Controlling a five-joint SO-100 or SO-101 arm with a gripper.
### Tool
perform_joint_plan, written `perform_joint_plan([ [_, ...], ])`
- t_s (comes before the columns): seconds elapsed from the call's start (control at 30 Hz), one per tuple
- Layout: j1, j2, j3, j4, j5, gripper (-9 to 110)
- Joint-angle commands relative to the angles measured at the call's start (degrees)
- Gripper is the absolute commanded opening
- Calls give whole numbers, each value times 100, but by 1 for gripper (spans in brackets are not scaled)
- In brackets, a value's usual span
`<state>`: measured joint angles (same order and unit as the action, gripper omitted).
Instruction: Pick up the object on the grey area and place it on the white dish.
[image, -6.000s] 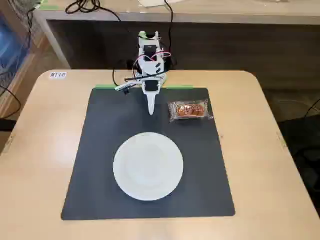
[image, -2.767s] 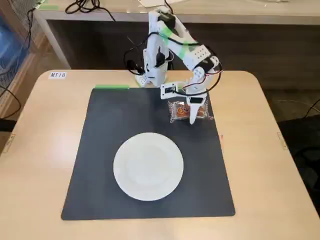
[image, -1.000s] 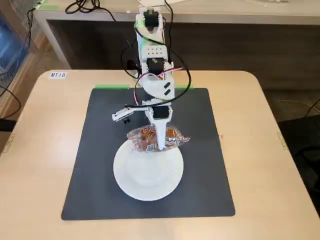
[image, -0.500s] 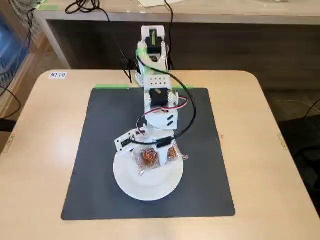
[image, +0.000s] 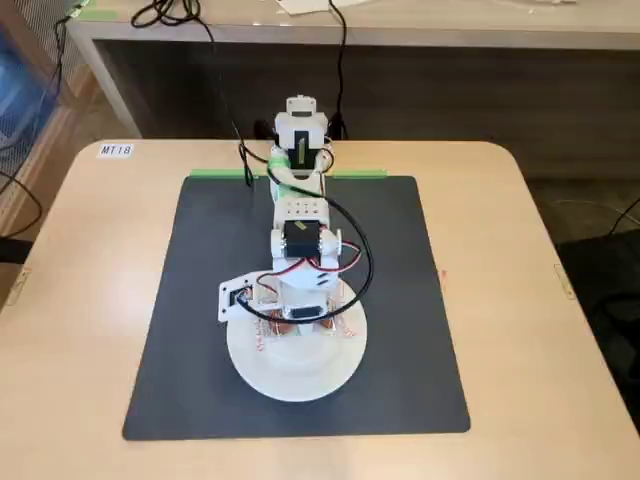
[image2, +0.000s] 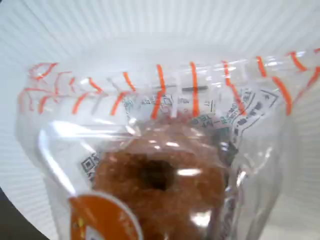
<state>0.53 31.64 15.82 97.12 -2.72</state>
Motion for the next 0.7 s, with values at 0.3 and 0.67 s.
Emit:
perform_joint_plan([
  [0.3, 193, 2373, 2470, 18, 686, 41],
  [0.67, -114, 5704, 4544, -237, 598, 37],
])
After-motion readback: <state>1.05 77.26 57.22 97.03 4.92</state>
